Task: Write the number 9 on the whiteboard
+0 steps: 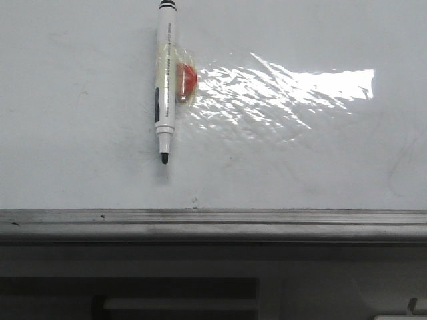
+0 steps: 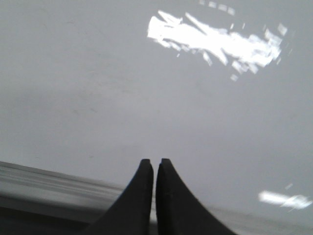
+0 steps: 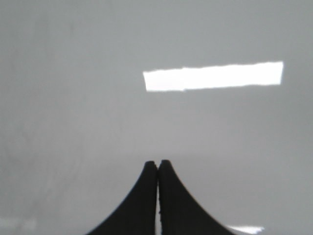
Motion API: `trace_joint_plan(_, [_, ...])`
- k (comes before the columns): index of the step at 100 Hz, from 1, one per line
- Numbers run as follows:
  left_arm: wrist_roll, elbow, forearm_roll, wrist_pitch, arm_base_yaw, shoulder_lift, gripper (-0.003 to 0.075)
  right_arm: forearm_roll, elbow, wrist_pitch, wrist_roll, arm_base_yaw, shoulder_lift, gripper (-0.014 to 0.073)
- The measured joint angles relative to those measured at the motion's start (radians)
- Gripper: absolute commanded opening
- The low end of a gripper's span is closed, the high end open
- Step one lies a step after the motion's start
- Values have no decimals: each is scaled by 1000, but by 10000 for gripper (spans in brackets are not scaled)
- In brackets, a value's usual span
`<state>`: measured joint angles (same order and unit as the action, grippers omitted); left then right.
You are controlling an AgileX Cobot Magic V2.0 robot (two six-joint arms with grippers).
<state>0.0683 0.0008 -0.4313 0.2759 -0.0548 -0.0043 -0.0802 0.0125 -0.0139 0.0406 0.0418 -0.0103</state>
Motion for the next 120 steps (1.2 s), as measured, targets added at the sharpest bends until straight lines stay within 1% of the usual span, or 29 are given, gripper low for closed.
trace_joint_plan(9, [0,0,-247,-46,0,0,-20,-134,0,76,0,0,0,-61])
trace_joint_plan(23, [-5,0,-535,-99,0,0,-20,-362,0,111,0,0,0,-61])
trace_joint_plan(30, [-5,0,-638,-106,0,0,-20,-453,0,116,-2,0,0,-61])
trace_joint_plan(34, [4,-2,-659,-101,0,0,-21,-475,-4,107,-2,0,0,-61])
trace_joint_plan(41, [47,-14,-654,-57,0,0,-21,-483,-42,30,-2,0,0,-61])
trace_joint_plan(46, [86,-43,-603,-4,0,0,-20,-458,-99,-62,0,0,0,-59])
trace_joint_plan(55, [130,-147,-476,96,0,48,-16,-354,-238,-274,20,0,25,-50])
trace_joint_plan(59, [144,-205,-407,141,0,83,11,-294,-302,-373,25,0,54,-32])
trace_joint_plan(64, [171,-273,-336,195,0,142,83,-226,-372,-475,29,0,94,31])
trace_joint_plan(66, [190,-302,-312,220,0,170,125,-201,-400,-514,31,0,113,54])
trace_joint_plan(67, [197,-311,-299,229,0,189,157,-193,-409,-526,31,0,119,78])
trace_joint_plan(69, [221,-338,-288,253,0,218,190,-171,-435,-561,32,0,137,120])
trace_joint_plan(70, [229,-355,-280,268,0,228,223,-158,-451,-583,32,0,143,120])
trace_joint_plan(71, [245,-364,-276,276,0,238,240,-152,-459,-593,32,0,156,148])
trace_joint_plan(72, [254,-380,-269,284,0,258,273,-141,-467,-613,32,0,162,163])
trace_joint_plan(74, [278,-396,-260,307,0,286,303,-131,-489,-631,33,0,181,208])
trace_joint_plan(76, [300,-417,-256,325,0,314,344,-119,-510,-655,33,0,199,269])
trace_joint_plan(77, [305,-430,-254,336,0,323,357,-112,-523,-671,34,0,205,269])
trace_joint_plan(78, [316,-437,-251,340,-3,332,379,-108,-529,-678,36,0,216,298])
trace_joint_plan(82, [340,-468,-244,357,-11,379,414,-98,-561,-715,38,0,244,379])
trace_joint_plan(86, [355,-490,-239,362,-28,421,416,-90,-581,-741,40,0,273,440])
trace_joint_plan(90, [371,-503,-237,367,-46,460,410,-88,-596,-752,40,0,294,467])
trace_joint_plan(97, [395,-517,-241,372,-80,521,395,-86,-603,-759,40,0,308,459])
trace_joint_plan(109, [430,-524,-289,372,-158,618,388,-84,-605,-776,40,2,312,451])
trace_joint_plan(120, [438,-538,-327,324,-249,696,388,-84,-605,-776,40,16,312,451])
